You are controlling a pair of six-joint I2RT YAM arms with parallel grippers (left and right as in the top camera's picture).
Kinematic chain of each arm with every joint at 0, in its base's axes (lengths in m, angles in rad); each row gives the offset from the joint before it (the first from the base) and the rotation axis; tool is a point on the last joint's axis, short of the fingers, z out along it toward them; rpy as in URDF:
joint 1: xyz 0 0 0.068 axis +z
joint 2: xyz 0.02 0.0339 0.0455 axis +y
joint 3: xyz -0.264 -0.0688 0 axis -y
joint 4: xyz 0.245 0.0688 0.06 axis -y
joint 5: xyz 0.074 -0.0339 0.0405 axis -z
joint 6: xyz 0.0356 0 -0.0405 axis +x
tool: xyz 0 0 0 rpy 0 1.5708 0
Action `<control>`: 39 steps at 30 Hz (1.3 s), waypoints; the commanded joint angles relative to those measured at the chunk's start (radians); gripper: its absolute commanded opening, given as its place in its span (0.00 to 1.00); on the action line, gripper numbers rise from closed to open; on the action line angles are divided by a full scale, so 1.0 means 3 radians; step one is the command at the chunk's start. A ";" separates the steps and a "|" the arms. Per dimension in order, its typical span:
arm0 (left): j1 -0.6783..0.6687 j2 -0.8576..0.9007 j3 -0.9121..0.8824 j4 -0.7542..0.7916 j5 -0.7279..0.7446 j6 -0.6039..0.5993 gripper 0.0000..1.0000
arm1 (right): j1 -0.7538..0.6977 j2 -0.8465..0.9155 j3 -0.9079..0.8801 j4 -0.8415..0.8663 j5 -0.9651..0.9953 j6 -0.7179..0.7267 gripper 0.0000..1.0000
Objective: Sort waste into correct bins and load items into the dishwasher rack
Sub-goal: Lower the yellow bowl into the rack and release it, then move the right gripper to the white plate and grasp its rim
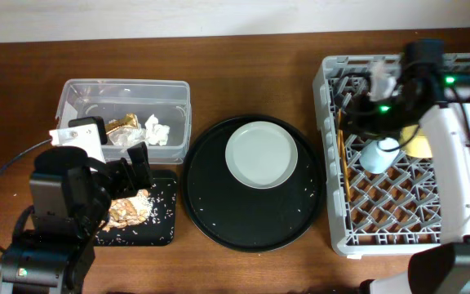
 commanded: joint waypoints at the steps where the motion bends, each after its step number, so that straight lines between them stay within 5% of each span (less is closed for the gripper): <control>1: 0.0017 -0.0011 0.0039 0.0006 -0.0047 -0.0034 1.00 | 0.0281 0.0008 0.0014 0.0003 -0.0008 -0.0034 0.28; 14: 0.0017 -0.0010 0.0039 0.0006 -0.0047 -0.0034 0.99 | 0.1129 0.0546 -0.0078 0.0341 0.0498 0.0006 0.39; 18: 0.0017 -0.0010 0.0039 0.0006 -0.0048 -0.0034 0.99 | 0.1261 0.0764 -0.0078 0.0430 0.1124 0.0469 0.41; 39: 0.0017 -0.0010 0.0039 0.0006 -0.0047 -0.0034 0.99 | 0.1287 0.1614 -0.0084 0.0778 0.1448 0.0621 0.47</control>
